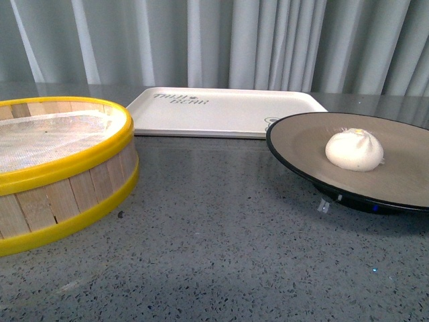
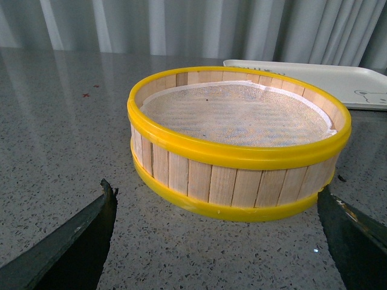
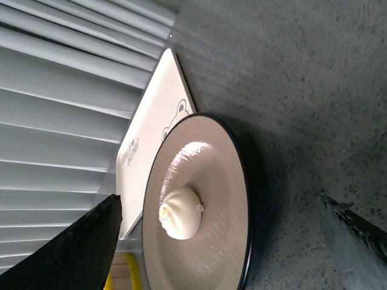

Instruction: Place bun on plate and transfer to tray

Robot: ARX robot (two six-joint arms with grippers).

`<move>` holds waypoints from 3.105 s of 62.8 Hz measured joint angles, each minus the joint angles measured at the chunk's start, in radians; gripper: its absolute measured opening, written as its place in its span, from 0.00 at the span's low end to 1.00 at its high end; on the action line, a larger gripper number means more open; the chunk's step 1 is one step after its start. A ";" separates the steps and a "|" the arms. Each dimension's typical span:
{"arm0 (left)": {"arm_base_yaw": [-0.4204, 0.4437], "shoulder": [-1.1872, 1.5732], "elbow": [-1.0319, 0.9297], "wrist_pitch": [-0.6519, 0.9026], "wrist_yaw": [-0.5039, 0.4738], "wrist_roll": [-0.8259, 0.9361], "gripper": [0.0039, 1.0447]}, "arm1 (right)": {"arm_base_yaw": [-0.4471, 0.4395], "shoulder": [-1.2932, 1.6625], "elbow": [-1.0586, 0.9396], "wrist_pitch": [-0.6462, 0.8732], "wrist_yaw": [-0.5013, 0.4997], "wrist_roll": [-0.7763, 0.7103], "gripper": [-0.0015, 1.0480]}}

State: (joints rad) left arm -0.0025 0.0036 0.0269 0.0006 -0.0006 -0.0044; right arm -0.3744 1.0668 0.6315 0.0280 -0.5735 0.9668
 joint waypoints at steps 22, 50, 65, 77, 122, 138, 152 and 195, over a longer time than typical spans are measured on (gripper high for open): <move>0.000 0.000 0.000 0.000 0.000 0.000 0.94 | 0.017 0.184 0.065 0.036 -0.038 0.074 0.92; 0.000 0.000 0.000 0.000 0.000 0.000 0.94 | 0.114 0.430 0.171 0.087 -0.152 0.076 0.92; 0.000 0.000 0.000 0.000 0.000 0.000 0.94 | 0.183 0.340 0.093 0.079 -0.170 0.080 0.78; 0.000 0.000 0.000 0.000 0.000 0.000 0.94 | 0.183 0.318 0.079 0.066 -0.148 0.080 0.49; 0.000 0.000 0.000 0.000 0.000 0.000 0.94 | 0.180 0.124 -0.016 0.164 -0.148 0.158 0.03; 0.000 0.000 0.000 0.000 0.000 0.000 0.94 | 0.197 0.175 0.037 0.346 -0.133 0.277 0.03; 0.000 0.000 0.000 0.000 0.000 0.000 0.94 | 0.257 0.386 0.220 0.408 -0.090 0.322 0.03; 0.000 0.000 0.000 0.000 0.000 0.000 0.94 | 0.415 1.021 1.061 0.025 -0.001 0.365 0.03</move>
State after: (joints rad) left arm -0.0025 0.0036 0.0269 0.0006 -0.0006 -0.0044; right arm 0.0402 2.0876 1.6920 0.0532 -0.5743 1.3323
